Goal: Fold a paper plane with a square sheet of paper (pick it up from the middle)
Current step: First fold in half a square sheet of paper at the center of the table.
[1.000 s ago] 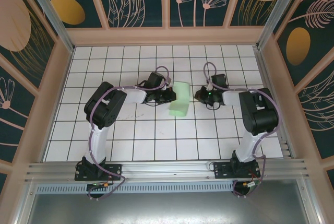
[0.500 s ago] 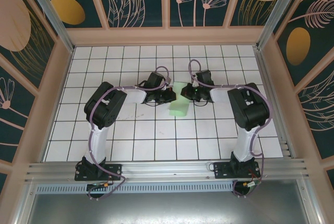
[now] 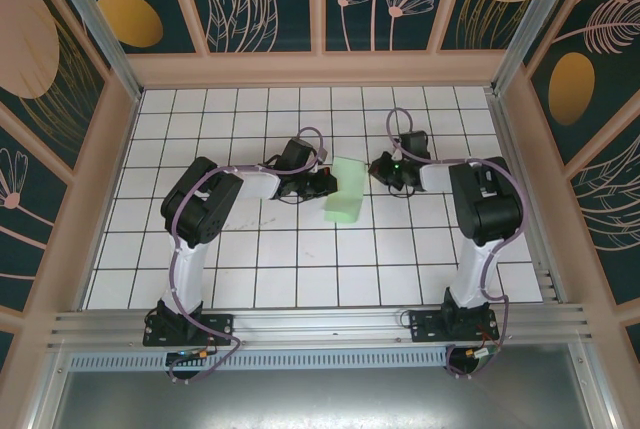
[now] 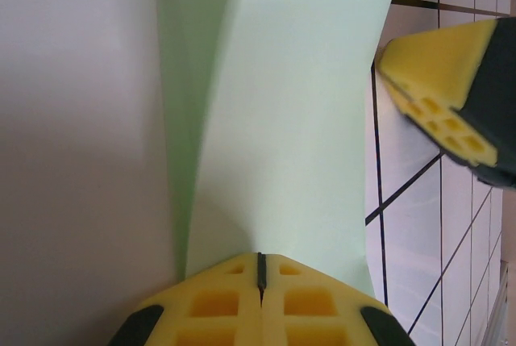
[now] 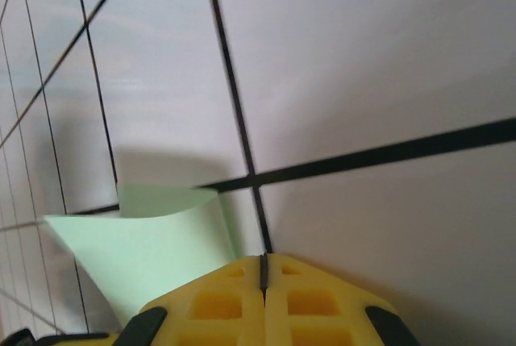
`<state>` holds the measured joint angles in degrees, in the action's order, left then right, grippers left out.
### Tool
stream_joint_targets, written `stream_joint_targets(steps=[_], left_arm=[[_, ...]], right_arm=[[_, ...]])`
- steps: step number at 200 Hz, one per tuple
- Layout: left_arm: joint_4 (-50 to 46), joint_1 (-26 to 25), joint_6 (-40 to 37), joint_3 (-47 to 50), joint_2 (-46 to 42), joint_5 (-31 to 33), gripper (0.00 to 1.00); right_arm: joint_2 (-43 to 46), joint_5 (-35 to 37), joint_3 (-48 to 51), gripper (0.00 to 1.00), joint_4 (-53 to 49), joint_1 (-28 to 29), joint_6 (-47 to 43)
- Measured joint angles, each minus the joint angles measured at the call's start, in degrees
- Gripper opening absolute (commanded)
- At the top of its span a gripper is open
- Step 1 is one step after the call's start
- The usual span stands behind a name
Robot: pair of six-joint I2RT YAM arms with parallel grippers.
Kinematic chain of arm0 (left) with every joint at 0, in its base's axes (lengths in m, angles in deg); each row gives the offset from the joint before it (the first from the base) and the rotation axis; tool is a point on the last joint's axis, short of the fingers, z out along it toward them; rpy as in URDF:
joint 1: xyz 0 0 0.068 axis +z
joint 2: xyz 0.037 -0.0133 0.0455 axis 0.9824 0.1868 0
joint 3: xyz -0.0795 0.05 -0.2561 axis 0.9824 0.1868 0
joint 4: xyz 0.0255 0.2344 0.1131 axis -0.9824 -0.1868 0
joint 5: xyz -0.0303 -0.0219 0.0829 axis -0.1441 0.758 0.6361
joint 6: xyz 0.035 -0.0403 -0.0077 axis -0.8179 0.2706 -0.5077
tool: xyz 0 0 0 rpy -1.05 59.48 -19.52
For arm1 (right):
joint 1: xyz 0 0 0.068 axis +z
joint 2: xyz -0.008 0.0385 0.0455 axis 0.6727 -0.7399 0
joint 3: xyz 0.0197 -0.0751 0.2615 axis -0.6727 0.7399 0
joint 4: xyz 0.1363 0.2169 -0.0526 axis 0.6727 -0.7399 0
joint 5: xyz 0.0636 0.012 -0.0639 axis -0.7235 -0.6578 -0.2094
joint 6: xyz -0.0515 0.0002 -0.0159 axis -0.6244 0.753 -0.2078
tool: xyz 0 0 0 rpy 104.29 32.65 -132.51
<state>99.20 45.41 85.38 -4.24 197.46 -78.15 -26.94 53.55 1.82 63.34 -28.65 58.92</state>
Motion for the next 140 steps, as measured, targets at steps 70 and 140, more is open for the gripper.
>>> stream_joint_targets(steps=[70,140], left_arm=[[-0.24,0.0,0.0,-0.17,0.0,0.0,0.0],[-0.24,0.0,0.0,-0.15,0.0,0.04,0.0]], right_arm=[[1.27,0.04,-2.43,0.0,-0.72,5.7,-0.15],[-6.05,0.07,-8.63,0.0,-3.91,2.95,-0.13]])
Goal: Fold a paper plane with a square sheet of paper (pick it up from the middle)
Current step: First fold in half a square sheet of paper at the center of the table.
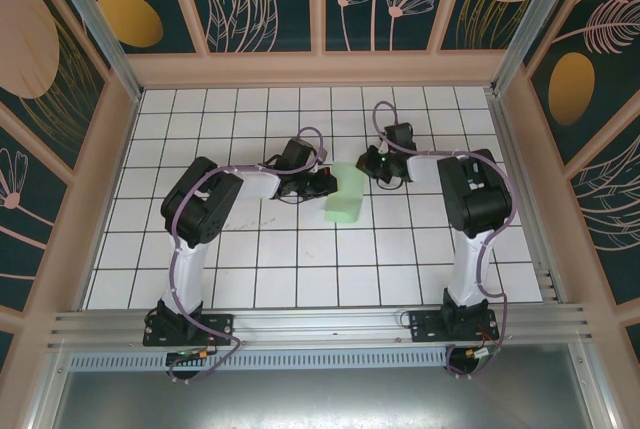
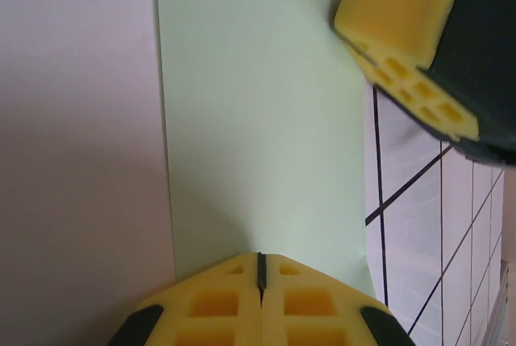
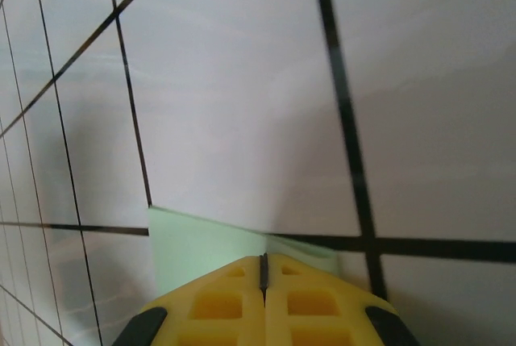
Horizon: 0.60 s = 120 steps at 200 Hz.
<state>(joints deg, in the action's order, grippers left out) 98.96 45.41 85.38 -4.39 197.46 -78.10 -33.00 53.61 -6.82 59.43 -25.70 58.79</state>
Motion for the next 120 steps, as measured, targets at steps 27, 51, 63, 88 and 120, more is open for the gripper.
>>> stream_joint_targets(steps=[27,51,63,88,120], left_arm=[[0.0,0.0,0.0,0.07,-0.07,0.11,0.0],[0.04,-0.02,0.0,0.11,-0.11,0.17,0.0],[0.04,-0.07,0.0,0.11,-0.13,0.28,0.0],[0.04,-0.07,0.0,0.11,-0.13,0.37,0.0],[0.04,-0.07,0.0,0.11,-0.13,0.37,0.0]], right_arm=[[0.04,0.17,-0.2,0.0,-0.72,-3.56,-0.04],[2.1,3.02,-0.11,0.0,-3.48,-5.49,-1.01],[4.35,4.46,0.39,0.0,-4.74,-5.86,-1.46],[11.47,5.18,2.78,0.0,-6.36,-3.78,-1.88],[16.46,3.91,6.23,0.0,-6.97,2.23,-1.68]])
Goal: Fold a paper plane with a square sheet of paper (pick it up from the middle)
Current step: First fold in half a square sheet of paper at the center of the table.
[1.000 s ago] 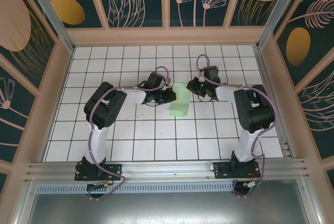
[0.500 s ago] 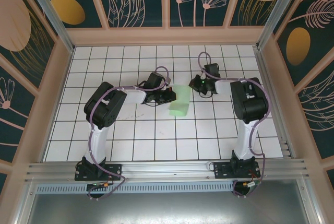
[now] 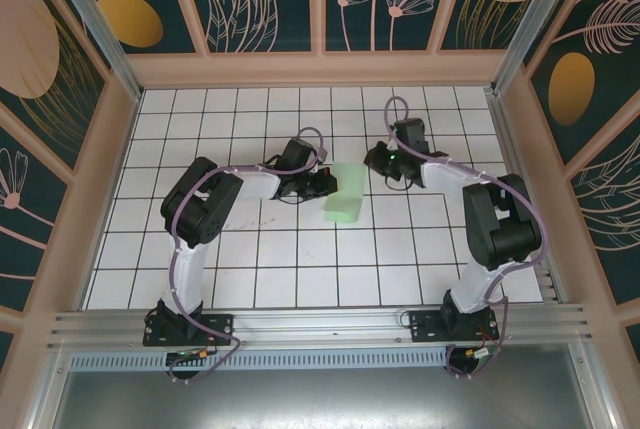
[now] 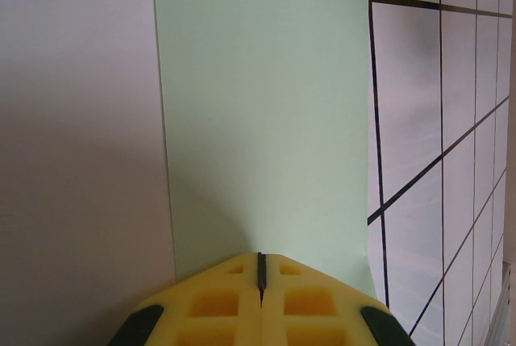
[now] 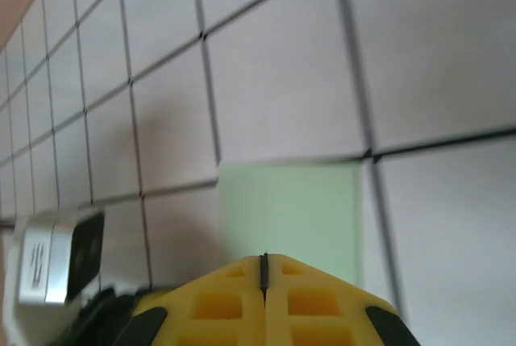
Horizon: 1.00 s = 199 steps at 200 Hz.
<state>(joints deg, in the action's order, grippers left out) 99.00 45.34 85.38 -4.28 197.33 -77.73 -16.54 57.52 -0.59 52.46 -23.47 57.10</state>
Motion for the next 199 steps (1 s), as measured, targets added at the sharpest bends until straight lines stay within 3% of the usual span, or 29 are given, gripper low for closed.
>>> stream_joint_targets(steps=[29,94,155,199], left_arm=[[0.0,0.0,0.0,0.0,-0.02,0.02,0.0],[-0.02,-0.2,0.0,0.0,-0.15,0.7,0.0],[-0.02,-0.26,0.0,0.07,-0.2,0.9,0.0],[-0.02,-0.26,-0.02,0.09,-0.2,0.87,0.0]], right_arm=[[-0.02,-2.43,3.28,0.0,-0.35,4.22,1.55],[-5.03,-4.87,3.76,0.0,-0.24,4.98,3.39],[-5.2,-7.39,6.05,0.0,-0.9,4.52,-0.59],[-0.07,-8.94,9.73,0.0,-6.32,0.24,-6.62]])
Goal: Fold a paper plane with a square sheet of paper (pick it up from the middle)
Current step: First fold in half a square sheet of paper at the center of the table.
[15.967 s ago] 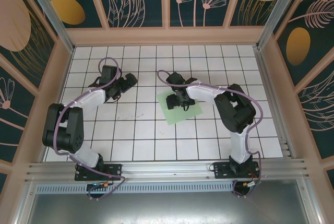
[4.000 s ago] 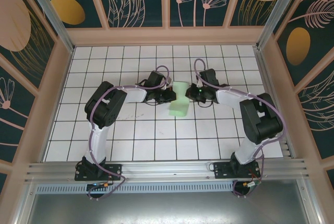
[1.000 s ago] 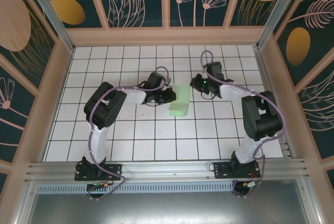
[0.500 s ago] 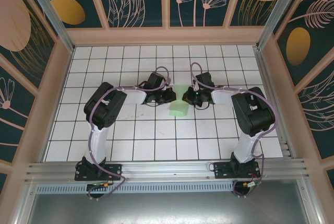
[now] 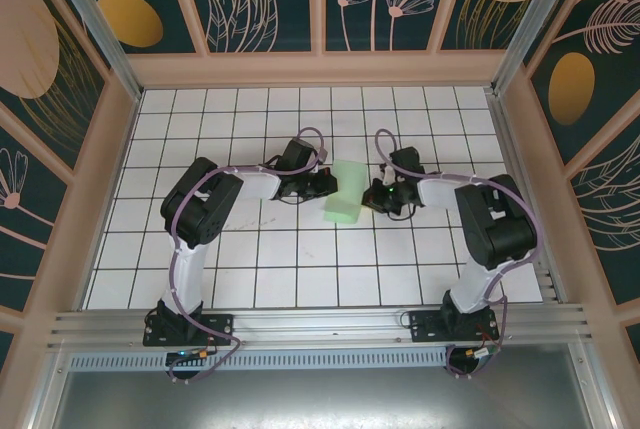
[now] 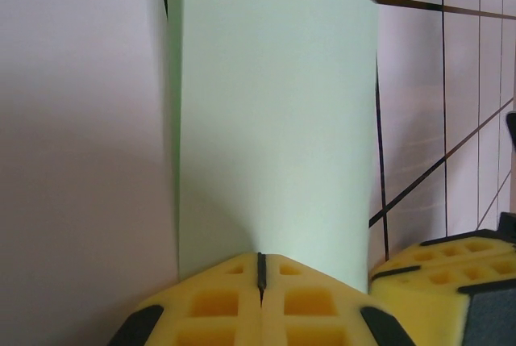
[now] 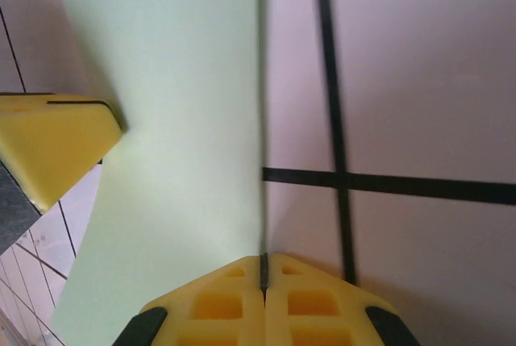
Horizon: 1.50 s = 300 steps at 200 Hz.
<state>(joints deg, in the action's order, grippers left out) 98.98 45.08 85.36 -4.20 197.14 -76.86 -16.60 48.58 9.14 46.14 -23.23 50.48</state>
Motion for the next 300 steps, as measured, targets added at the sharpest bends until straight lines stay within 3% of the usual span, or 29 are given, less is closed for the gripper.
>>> stream_joint_targets(steps=[86,146,190,223,300], left_arm=[[0.0,0.0,0.0,-0.04,0.0,0.02,0.0],[0.0,0.0,0.0,-0.02,0.0,0.04,0.0],[0.0,0.0,0.0,-0.02,0.0,0.02,0.0],[0.0,0.0,0.0,-0.04,0.0,0.02,0.0],[0.0,0.0,0.0,-0.02,0.0,0.04,0.0]], right_arm=[[-3.98,-2.71,-6.86,0.0,-1.4,5.7,-0.33],[-4.31,-3.39,-3.61,0.0,-1.73,5.4,-1.2],[1.22,-3.91,2.05,0.0,-4.33,2.84,-3.67],[2.43,-3.78,0.66,0.0,-8.13,2.25,-4.17],[-2.32,-3.96,-4.13,0.0,-4.76,5.92,-3.34]])
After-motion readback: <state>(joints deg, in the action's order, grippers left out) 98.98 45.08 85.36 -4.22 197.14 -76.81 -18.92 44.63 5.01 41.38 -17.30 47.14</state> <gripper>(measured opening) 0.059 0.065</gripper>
